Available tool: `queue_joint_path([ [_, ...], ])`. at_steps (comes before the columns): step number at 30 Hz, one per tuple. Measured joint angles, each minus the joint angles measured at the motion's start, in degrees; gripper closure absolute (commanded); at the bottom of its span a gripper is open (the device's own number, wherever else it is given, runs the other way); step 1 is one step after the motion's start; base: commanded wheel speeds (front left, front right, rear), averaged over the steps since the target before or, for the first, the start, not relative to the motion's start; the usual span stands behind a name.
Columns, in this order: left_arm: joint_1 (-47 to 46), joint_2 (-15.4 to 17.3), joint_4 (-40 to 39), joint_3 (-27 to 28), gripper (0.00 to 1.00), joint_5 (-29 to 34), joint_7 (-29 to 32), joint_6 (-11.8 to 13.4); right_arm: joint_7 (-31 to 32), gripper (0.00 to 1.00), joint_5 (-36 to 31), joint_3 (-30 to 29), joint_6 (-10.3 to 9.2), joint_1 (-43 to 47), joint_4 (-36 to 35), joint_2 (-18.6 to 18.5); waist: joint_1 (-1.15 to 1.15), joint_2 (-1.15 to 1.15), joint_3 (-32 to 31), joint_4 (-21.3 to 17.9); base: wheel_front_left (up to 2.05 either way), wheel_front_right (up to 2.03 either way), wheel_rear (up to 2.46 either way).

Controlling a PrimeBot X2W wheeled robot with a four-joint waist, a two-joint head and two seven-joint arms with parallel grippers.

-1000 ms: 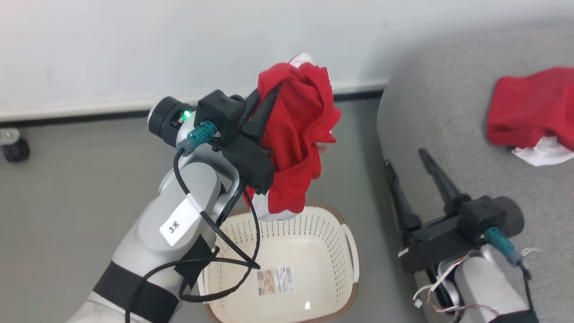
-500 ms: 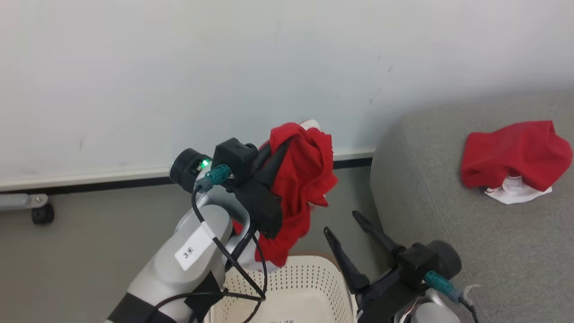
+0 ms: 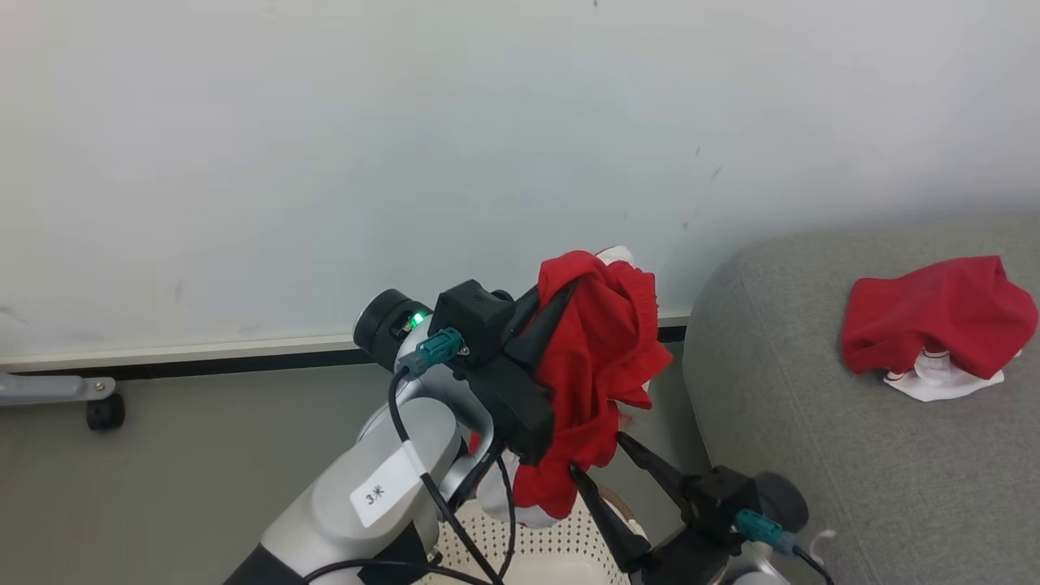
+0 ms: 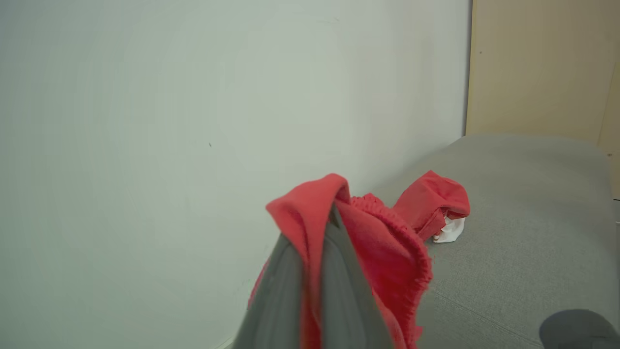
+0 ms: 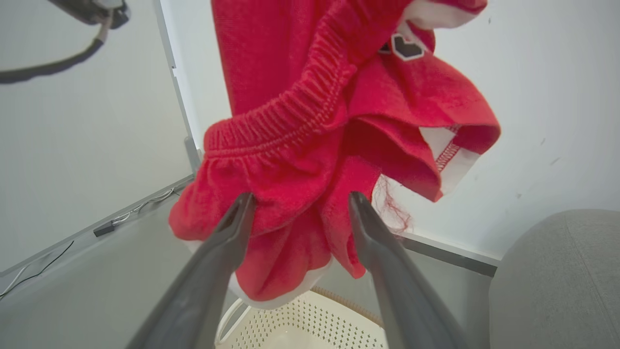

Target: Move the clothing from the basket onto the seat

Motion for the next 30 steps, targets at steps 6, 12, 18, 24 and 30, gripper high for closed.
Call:
queue_joint_path([
  [6,-0.01,0.00,-1.70,-2.05,1.00,-2.08,0.00,1.09,0.43,0.00,1.77,2.38,0.00,-4.95,3.87,0.12,0.00,0.00,0.13,1.03,0.00,0.00,0.00],
  [12,-0.07,0.04,-2.25,-3.42,1.00,-2.94,0.00,2.00,0.43,0.00,4.65,7.22,0.01,-9.27,6.70,0.20,0.00,0.00,0.41,1.66,0.00,0.00,0.00],
  [18,-0.20,0.04,-2.44,-4.24,1.00,-3.74,0.00,2.50,0.42,1.00,7.83,10.89,0.01,-12.38,8.04,0.20,0.00,0.00,0.82,2.06,0.00,0.00,0.00],
  [24,-0.20,0.03,-0.74,-3.49,1.00,-3.91,0.00,3.47,0.42,1.00,10.24,12.55,0.05,-13.58,9.48,0.25,0.00,0.00,1.28,1.73,0.00,0.00,0.00],
  [30,0.02,0.31,1.67,-2.20,0.46,-5.41,0.00,3.96,0.40,1.00,11.39,12.89,0.05,-14.13,10.23,0.23,0.00,0.00,1.52,0.37,0.00,0.00,0.00],
])
